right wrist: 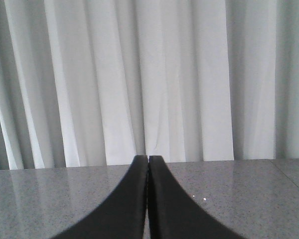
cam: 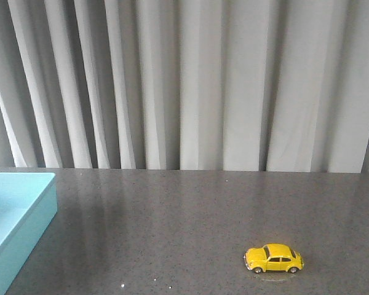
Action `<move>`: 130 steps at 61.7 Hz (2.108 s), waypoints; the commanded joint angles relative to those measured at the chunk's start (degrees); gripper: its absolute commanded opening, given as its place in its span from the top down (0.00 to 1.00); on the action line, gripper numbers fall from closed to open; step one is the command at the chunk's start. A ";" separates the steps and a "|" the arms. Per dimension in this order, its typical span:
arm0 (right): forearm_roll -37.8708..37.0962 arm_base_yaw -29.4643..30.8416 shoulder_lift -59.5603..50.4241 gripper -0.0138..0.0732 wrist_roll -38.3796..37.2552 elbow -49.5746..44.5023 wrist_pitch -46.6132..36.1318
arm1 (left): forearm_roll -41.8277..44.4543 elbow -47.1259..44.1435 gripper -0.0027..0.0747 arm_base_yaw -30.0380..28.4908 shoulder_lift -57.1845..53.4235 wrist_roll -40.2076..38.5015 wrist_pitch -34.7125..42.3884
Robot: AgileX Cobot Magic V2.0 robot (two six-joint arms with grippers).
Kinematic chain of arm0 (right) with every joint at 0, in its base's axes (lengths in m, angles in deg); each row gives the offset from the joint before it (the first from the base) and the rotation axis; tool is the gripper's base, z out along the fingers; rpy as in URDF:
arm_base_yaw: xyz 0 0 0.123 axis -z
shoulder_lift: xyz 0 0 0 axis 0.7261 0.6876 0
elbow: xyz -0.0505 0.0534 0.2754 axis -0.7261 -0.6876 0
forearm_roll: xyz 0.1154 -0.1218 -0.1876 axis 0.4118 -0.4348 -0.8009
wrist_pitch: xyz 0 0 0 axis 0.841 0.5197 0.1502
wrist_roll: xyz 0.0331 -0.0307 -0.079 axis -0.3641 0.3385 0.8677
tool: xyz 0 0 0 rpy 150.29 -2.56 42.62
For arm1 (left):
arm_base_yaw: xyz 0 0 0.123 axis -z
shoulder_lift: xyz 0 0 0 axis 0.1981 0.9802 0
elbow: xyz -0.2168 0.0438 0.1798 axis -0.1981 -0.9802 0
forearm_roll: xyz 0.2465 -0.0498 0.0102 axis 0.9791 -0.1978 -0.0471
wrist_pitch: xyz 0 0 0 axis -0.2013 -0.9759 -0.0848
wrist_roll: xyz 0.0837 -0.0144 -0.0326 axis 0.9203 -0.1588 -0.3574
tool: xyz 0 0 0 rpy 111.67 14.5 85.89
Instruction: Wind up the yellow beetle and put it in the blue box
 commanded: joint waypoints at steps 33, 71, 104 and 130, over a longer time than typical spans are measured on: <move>-4.01 0.29 24.44 0.85 -0.04 10.32 12.73 | -0.38 9.55 0.97 0.36 23.71 -0.40 -10.62; -3.02 0.29 27.27 0.09 4.59 10.32 14.80 | -0.32 9.55 0.31 0.36 27.93 -0.38 -9.82; -0.37 -11.04 44.95 0.16 5.34 30.38 28.29 | -0.32 9.55 0.30 0.36 27.93 -0.38 -10.27; -9.43 -13.63 73.39 0.16 -9.40 58.03 49.62 | -0.32 9.55 0.30 0.36 27.93 -0.38 -10.27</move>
